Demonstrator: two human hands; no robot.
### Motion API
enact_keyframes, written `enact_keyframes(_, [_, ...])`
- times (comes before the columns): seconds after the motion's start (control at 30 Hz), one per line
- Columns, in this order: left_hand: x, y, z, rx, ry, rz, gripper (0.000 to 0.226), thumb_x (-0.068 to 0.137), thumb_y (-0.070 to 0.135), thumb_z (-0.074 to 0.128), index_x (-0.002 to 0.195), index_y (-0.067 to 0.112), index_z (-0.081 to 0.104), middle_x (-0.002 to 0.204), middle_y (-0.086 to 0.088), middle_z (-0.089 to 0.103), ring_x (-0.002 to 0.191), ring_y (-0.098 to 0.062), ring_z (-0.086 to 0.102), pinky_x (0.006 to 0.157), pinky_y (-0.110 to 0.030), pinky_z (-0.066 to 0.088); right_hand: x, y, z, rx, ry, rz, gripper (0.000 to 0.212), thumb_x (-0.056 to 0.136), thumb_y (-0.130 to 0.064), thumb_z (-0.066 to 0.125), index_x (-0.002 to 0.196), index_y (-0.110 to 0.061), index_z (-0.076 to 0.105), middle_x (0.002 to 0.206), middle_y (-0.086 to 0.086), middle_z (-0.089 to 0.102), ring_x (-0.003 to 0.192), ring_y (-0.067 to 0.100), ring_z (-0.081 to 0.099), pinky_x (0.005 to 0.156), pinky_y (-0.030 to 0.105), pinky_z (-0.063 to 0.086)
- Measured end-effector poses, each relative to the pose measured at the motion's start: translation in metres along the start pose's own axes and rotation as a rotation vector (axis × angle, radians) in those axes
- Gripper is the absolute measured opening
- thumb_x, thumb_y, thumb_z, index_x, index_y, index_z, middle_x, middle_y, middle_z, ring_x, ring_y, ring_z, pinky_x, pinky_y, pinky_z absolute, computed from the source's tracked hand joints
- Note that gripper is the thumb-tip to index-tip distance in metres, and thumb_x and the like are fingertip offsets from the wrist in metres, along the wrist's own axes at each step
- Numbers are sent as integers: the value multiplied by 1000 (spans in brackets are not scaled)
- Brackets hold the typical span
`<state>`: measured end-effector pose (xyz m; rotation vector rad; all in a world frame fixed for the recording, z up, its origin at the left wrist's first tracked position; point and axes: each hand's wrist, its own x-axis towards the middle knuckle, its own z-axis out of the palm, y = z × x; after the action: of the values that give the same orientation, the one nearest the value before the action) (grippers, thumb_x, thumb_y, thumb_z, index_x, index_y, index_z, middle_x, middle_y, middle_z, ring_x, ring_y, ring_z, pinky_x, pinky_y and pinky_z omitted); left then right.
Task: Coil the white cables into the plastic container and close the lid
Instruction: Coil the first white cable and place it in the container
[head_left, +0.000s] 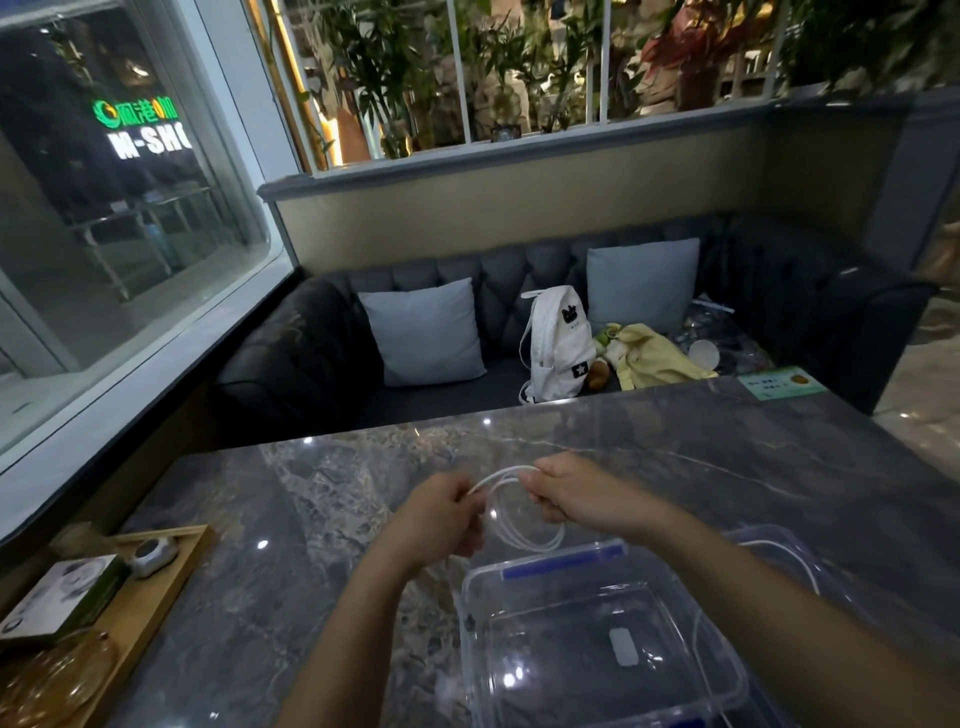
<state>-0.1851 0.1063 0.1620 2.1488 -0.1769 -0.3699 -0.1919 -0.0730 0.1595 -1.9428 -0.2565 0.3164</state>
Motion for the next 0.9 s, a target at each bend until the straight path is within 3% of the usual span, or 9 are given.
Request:
enact_keyframes(0.13, [-1,-6,-1,122,-56,30,29,93,22,50,71,17,68,85,-12,68,77,-18,60,74,-33,47,0,4,1,-111,48,3,34,96,-25,40,62,-21,47,60,-4,46,53,10,43,57,28,38])
enact_keyframes(0.27, [-9,-14,-1,-167,-316,156,21,85,34,60,93,23,76,127,17,59,115,-2,55,97,-20,43,-6,3,-2,40,18,38,32,95,-28,42,65,-20,50,51,-9,45,38,1,36,38,16,28])
enact_keyframes(0.37, [-11,-20,11,-473,-274,183,17,71,26,68,80,16,78,97,7,75,93,-7,67,80,-16,51,-9,2,-4,227,-84,71,31,96,-31,42,68,-20,52,43,-11,44,35,4,27,34,16,20])
enact_keyframes(0.47, [-10,-16,25,-697,-47,168,6,58,12,75,62,12,70,57,-1,67,54,-12,62,57,-21,53,-10,2,-3,389,-118,81,33,95,-33,43,65,-22,50,45,-8,43,36,5,22,34,16,16])
enact_keyframes(0.57, [-9,-7,33,-585,198,174,34,63,-2,78,72,11,49,50,1,61,43,-12,57,44,-21,48,-10,3,-4,431,-77,90,33,95,-33,43,65,-21,49,45,-8,42,36,5,22,35,17,14])
enact_keyframes(0.67, [-9,-2,36,-594,313,28,30,74,-6,68,78,10,42,59,-8,58,41,-12,55,42,-23,48,-12,3,-2,398,-84,69,33,95,-33,42,66,-22,50,45,-9,42,37,6,24,36,18,16])
enact_keyframes(0.73, [-10,4,34,-789,159,-83,18,76,-9,61,90,-2,52,74,-17,62,50,-15,62,56,-32,55,-14,3,0,340,-84,50,35,95,-34,42,63,-25,53,45,-10,44,36,6,27,37,19,19])
enact_keyframes(0.83, [-15,7,31,-992,-1,-49,54,69,13,67,117,-2,50,106,-20,62,84,-20,66,77,-37,53,-16,4,0,293,-48,47,34,95,-35,43,63,-25,52,45,-10,44,37,5,26,38,19,18])
enact_keyframes(0.9, [-24,6,34,-693,34,67,58,73,38,64,124,15,45,122,-6,60,103,-13,60,100,-40,42,-17,7,-3,308,-36,50,33,95,-34,43,64,-24,49,46,-9,43,37,5,25,36,17,17])
